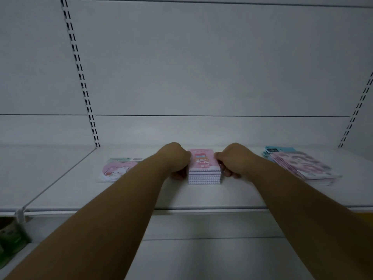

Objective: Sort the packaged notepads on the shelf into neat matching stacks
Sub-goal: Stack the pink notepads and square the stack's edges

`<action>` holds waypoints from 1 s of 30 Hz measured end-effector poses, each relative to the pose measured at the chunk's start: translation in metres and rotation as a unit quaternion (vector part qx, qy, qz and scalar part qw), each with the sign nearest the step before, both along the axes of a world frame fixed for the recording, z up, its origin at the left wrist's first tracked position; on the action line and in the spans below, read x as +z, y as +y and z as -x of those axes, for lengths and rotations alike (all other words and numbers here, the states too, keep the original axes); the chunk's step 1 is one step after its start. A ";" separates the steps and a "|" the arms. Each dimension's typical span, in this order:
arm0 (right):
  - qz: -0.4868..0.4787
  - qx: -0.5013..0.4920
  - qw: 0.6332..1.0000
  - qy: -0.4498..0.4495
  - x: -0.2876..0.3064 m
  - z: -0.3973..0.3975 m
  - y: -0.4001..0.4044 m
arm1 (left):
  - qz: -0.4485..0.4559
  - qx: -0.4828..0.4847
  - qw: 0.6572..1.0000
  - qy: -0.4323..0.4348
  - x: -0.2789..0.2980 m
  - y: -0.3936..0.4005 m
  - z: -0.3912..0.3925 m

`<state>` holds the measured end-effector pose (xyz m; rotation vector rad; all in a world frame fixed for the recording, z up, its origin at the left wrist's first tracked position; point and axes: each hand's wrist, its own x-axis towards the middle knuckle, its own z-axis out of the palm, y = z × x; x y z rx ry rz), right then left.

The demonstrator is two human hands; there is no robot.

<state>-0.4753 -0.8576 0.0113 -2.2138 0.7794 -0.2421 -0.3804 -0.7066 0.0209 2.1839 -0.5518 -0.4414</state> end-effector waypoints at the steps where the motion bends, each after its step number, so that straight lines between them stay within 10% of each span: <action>1: -0.006 -0.001 1.000 -0.001 -0.001 -0.002 0.000 | -0.004 0.004 1.000 0.004 0.000 -0.003 0.001; 18: -0.076 -0.021 0.996 -0.040 0.001 0.001 0.005 | -0.045 0.004 0.993 -0.108 -0.003 -0.002 -0.002; 24: 0.014 -0.059 0.994 -0.086 0.008 0.046 -0.011 | -0.089 0.032 0.933 -0.346 0.013 0.006 0.025; 30: 0.140 -0.084 0.981 -0.109 0.034 0.113 -0.058 | -0.004 -0.059 0.931 -0.359 0.024 -0.036 0.090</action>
